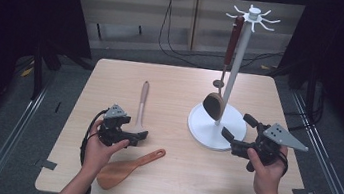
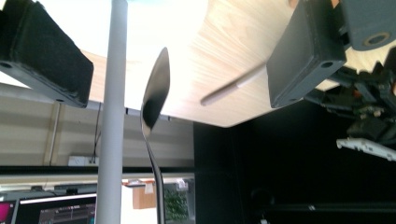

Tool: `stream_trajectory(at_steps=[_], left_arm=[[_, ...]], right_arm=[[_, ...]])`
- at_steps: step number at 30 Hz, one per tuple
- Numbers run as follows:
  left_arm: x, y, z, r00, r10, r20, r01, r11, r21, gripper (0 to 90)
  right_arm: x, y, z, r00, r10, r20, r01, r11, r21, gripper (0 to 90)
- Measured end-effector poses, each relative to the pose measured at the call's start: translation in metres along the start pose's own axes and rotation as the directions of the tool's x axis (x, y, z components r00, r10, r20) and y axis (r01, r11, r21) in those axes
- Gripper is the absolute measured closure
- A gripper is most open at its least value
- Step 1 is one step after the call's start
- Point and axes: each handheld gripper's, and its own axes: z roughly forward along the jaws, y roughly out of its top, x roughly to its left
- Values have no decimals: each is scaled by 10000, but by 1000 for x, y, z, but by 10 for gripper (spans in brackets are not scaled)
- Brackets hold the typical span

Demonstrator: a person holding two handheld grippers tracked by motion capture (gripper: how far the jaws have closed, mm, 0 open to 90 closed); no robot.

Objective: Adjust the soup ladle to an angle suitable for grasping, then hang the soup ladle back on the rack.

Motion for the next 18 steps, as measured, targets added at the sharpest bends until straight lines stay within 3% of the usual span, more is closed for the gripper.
stream_trajectory(at_steps=[6,14,18], left_arm=[[8,5,5,9996,-233,-172,233,9997,-24,80],[17,13,7,9986,-309,-436,311,9995,50,80],[24,17,9,9965,-551,-626,560,9984,114,79]], right_arm=[[1,-7,4,9997,-231,-50,233,9990,393,71],[6,-7,9,9995,-201,-226,212,9985,513,72],[8,-8,12,9991,-283,-324,299,9982,518,72]])
